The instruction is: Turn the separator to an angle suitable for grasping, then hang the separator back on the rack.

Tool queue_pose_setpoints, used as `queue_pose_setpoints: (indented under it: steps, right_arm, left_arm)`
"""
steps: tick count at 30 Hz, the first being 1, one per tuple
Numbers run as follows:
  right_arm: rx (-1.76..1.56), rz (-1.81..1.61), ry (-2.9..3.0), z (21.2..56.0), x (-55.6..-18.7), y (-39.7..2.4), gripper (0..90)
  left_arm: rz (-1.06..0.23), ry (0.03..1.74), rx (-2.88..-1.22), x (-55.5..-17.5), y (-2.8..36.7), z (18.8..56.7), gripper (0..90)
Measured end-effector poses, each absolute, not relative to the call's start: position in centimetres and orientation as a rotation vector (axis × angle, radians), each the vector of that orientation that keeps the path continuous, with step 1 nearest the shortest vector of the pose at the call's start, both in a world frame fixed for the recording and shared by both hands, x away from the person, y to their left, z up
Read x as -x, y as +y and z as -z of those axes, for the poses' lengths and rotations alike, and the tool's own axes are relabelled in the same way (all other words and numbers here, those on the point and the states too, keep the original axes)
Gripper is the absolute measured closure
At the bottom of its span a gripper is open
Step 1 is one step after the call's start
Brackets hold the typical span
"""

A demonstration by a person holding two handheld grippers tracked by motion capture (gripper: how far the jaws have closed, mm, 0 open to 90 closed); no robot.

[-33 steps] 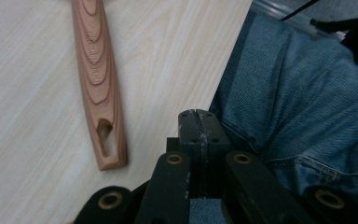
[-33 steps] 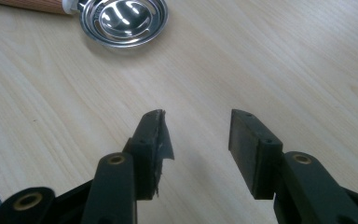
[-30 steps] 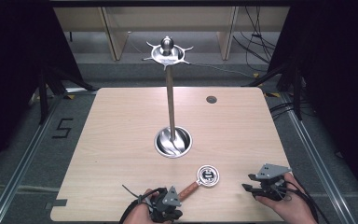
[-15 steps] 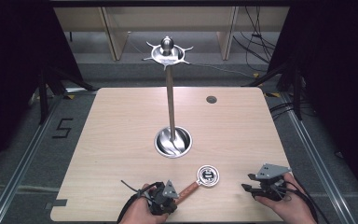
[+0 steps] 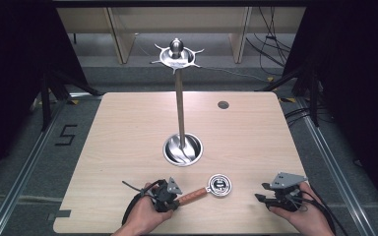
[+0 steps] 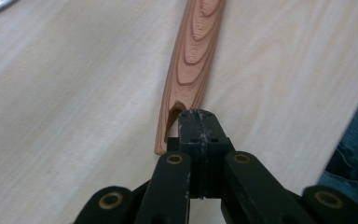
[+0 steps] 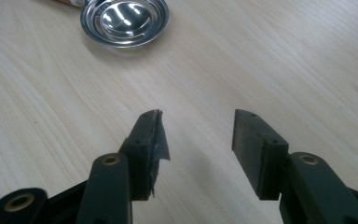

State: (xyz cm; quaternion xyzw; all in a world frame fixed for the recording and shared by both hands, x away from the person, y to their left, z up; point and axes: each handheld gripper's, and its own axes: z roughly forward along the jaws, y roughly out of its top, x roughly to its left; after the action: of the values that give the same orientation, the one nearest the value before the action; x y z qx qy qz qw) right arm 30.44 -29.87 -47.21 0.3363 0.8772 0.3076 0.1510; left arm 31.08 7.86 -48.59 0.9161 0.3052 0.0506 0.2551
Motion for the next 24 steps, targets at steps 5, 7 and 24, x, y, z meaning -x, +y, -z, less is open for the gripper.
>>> queue_pose_setpoints:
  steps: [5,7,24]
  right_arm:
    - [-0.973,-0.892,2.516,47.2,-30.4,-29.9,51.9]
    - [-0.976,-0.893,2.516,47.2,-30.4,-29.9,51.6]
    - [-0.731,-0.807,2.639,46.1,-30.3,-27.7,55.5]
  left_arm:
    - [-0.146,0.853,-2.47,-31.5,8.2,48.5,89.2]
    - [-0.156,0.863,-2.461,-31.6,8.5,48.3,89.2]
    - [-0.287,1.073,-2.207,-30.2,17.7,46.8,63.6]
